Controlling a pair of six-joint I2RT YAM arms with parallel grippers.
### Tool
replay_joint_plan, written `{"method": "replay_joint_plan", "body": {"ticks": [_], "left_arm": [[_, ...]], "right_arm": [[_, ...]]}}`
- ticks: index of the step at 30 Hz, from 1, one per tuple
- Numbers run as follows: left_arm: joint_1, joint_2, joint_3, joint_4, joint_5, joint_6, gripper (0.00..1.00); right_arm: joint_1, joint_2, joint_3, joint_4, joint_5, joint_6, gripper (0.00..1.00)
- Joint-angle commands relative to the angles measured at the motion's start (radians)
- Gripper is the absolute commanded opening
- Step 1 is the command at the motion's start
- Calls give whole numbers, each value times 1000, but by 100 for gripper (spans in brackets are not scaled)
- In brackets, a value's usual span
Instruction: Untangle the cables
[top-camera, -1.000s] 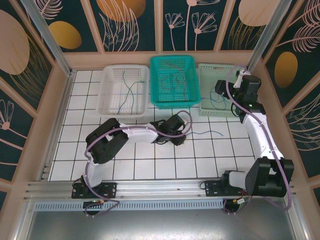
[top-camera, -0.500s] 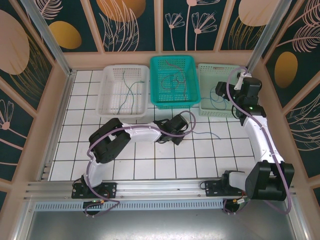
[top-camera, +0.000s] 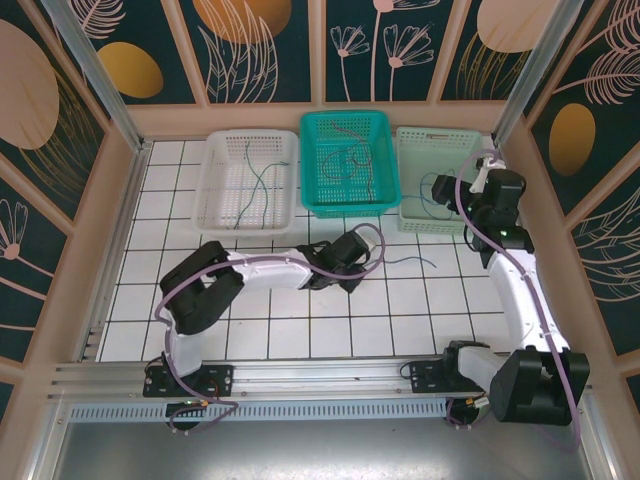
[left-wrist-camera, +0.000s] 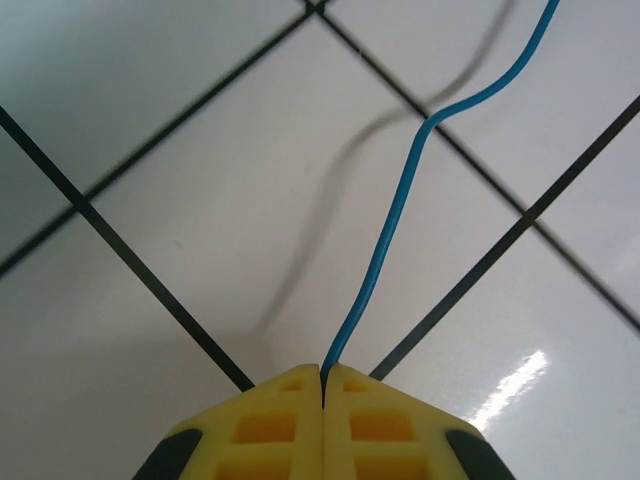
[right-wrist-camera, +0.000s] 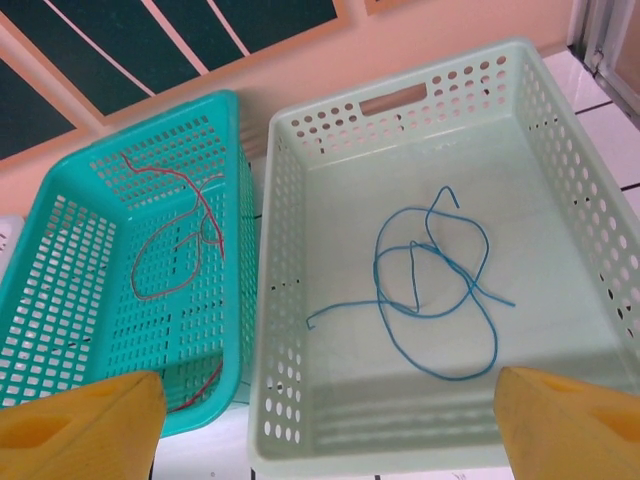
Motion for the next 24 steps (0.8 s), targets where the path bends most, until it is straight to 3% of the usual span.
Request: {"method": "replay_joint_plan", "body": {"ticks": [1, 8, 14, 24], "left_arm": [[-6, -87, -2, 21, 13, -2, 0], [-5, -174, 0, 28, -19, -22, 0], [9, -130, 94, 17, -46, -45, 0], [106, 46, 341, 111, 196, -165, 0]], "right_arm": [[-5, -34, -11, -10, 32, 19, 87], [-73, -72, -14, 6, 18, 53, 87], [-162, -145, -45, 45, -6, 111, 87], [-199, -119, -35, 33, -78, 110, 85]]}}
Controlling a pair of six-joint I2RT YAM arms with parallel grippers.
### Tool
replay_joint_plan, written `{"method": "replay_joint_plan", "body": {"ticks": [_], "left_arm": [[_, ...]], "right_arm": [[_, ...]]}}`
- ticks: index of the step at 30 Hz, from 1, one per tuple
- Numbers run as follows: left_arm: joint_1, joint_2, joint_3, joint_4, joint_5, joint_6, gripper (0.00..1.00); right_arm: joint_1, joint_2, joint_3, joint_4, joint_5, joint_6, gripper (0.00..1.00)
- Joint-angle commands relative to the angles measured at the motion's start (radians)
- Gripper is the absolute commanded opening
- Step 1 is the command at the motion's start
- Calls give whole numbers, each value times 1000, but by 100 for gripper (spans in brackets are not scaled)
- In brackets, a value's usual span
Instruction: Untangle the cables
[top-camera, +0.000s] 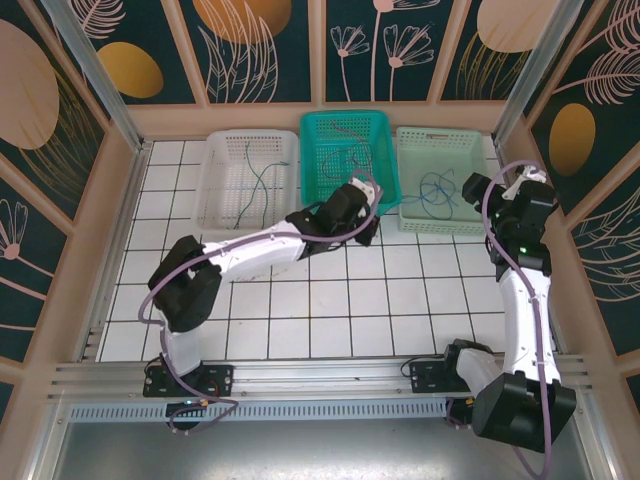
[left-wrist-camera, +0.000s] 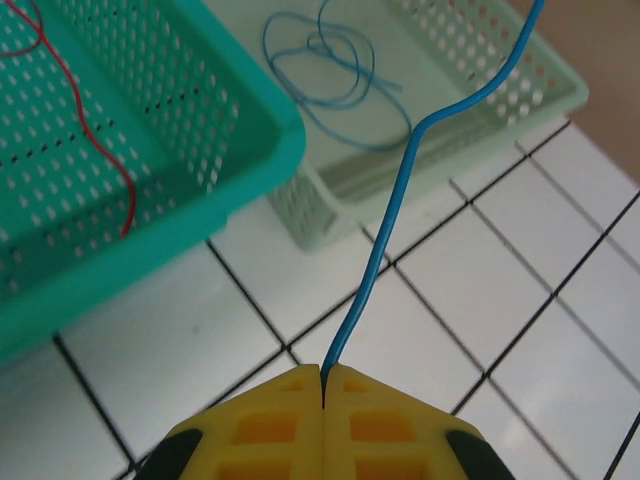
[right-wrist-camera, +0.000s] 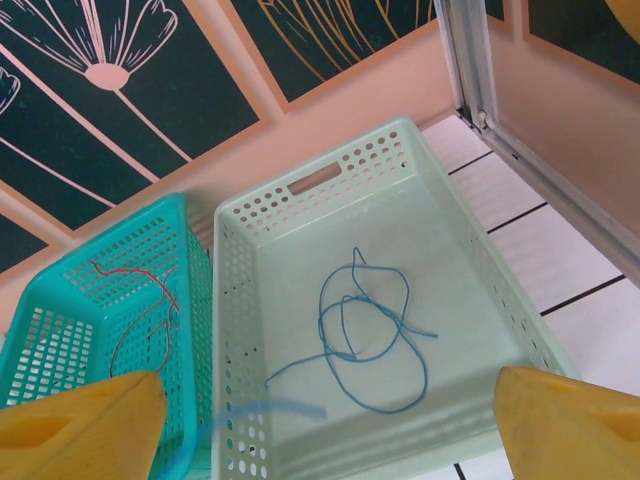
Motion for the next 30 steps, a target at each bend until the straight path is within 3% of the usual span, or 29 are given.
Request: {"method": "replay_joint_plan", "body": {"ticks": [1, 9, 22, 26, 30], "left_arm": [[5, 76, 105, 54, 125, -58, 0], [16, 254, 325, 78, 236, -174, 0], [47, 483, 613, -13, 211, -252, 0], [47, 483, 619, 31, 219, -263, 0], [47, 474, 612, 36, 215, -255, 0]], "right_arm": [[-13, 5, 0, 23, -51, 25, 85], [-17, 21, -33, 42, -93, 32, 84], [-28, 47, -23, 33, -165, 52, 78], [-29, 122, -38, 52, -279, 82, 76], [-28, 182, -78, 162, -317, 134, 75]]}}
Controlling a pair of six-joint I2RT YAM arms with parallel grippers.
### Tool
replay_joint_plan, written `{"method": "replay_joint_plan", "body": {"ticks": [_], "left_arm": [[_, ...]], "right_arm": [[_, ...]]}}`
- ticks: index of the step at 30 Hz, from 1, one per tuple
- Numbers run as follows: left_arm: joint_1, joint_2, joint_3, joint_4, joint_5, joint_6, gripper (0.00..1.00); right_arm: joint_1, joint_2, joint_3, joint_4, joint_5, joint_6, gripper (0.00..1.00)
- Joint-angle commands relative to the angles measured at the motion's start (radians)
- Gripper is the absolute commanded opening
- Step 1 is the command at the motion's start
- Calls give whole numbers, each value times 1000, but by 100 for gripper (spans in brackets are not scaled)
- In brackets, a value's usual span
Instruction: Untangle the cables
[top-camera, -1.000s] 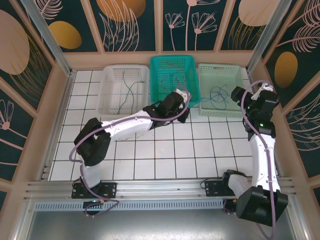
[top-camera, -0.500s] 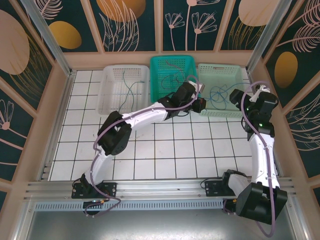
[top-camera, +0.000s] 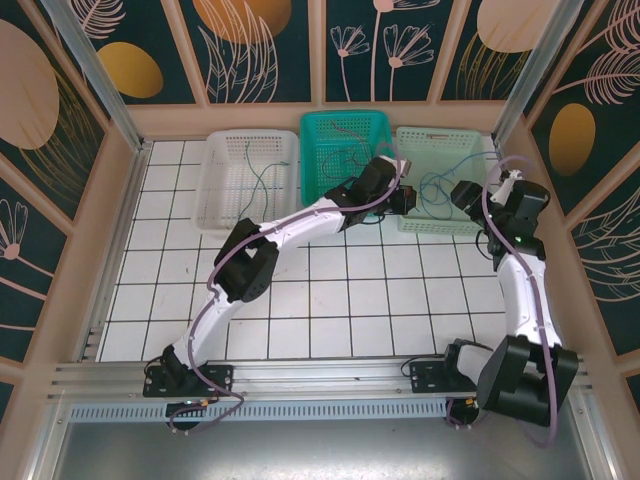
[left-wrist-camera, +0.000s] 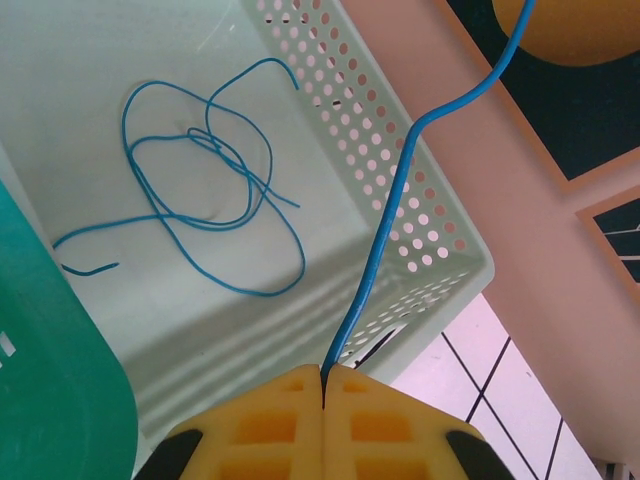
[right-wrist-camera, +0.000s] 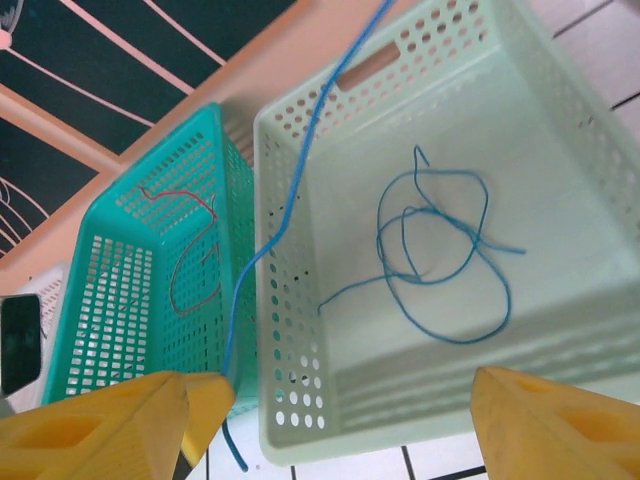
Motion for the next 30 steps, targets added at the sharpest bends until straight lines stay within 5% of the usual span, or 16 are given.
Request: {"method": "replay_joint_plan", "body": {"ticks": [1, 15, 21, 26, 30], "left_arm": [[2, 5, 33, 10, 1, -15, 0], [1, 60, 78, 3, 51, -31, 0], [1, 76, 86, 0, 64, -44, 1], [2, 68, 86, -11, 51, -41, 47], [1, 17, 35, -1, 23, -21, 97]], "right_arm": [[-5, 48, -27, 120, -89, 68, 75], [57, 338, 102, 276, -166, 124, 74], [59, 432, 161, 289, -186, 150, 66], [59, 559, 276, 231, -193, 144, 29], [51, 667, 408, 130, -165, 119, 15]]}}
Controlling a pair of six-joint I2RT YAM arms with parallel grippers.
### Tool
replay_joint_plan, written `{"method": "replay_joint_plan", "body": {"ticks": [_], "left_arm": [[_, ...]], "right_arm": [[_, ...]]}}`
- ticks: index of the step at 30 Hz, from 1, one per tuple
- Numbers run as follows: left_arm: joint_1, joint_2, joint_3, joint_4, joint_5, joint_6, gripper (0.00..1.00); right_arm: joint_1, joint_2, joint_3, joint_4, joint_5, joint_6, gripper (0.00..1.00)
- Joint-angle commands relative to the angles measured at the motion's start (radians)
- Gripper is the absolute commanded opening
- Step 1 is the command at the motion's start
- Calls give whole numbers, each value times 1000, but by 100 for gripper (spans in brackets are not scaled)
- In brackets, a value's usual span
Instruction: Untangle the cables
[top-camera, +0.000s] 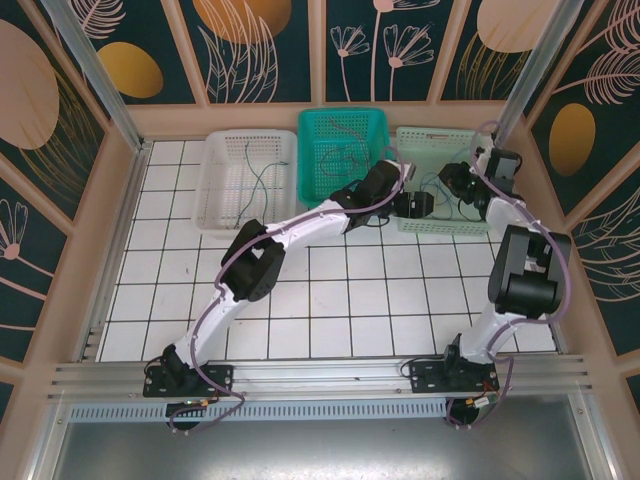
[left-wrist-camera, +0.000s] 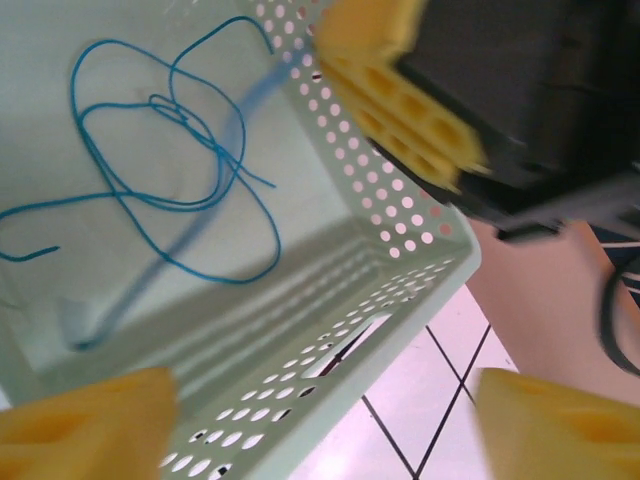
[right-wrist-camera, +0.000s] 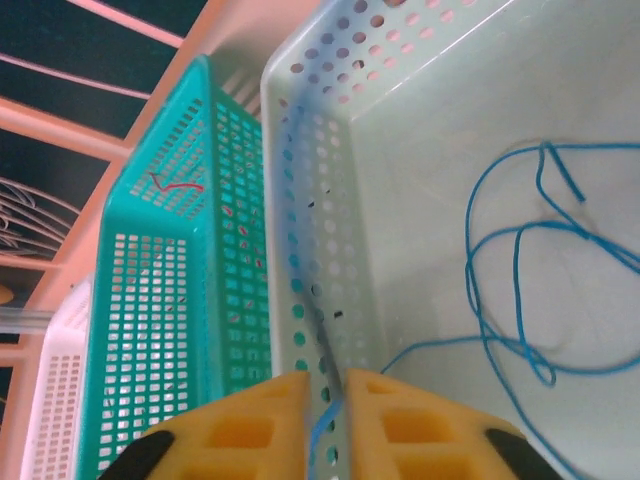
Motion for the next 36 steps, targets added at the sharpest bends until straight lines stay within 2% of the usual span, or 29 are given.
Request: {"method": "replay_joint_plan", "body": {"ticks": [1, 2, 5, 6, 7, 10, 15, 18, 20, 23, 27, 32, 34, 36], "left_arm": [[8, -65, -46, 3, -36, 20, 98], [8, -87, -71, 14, -41, 23, 99], [8, -171, -168, 52, -63, 32, 99], [8, -196, -195, 61, -71, 34, 99], [8, -224, -224, 70, -75, 37, 98], [7, -298, -305, 112, -78, 37, 98], [8, -403, -430, 215, -60, 25, 98], [9, -472, -509, 257, -58, 36, 98], [8, -543, -601, 289, -94, 68, 99], [8, -681, -770, 321, -213, 159, 99], [10, -884, -1005, 348, -454, 331, 99], [22, -1087, -1247, 353, -759, 505, 99], [48, -1188, -1354, 368, -828, 553, 99], [111, -1284, -1454, 380, -841, 556, 99]], "right_arm": [[-10, 74, 124, -104, 18, -35, 18], [-9, 95, 156, -137, 28, -47, 25], [-10, 151, 244, -237, 38, -84, 63], [-10, 168, 267, -269, 27, -95, 73], [-11, 179, 286, -293, 18, -108, 78], [-10, 171, 288, -311, 27, -117, 82], [-10, 101, 252, -292, 15, -112, 83], [-5, 33, 219, -277, 0, -122, 83], [13, -54, 156, -228, 32, -153, 83], [69, -224, -8, -95, 162, -247, 87], [162, -410, -318, 170, 428, -389, 97], [167, -479, -678, 630, 491, -404, 98], [166, -467, -768, 761, 539, -415, 97], [166, -460, -800, 798, 569, -439, 98]]}}
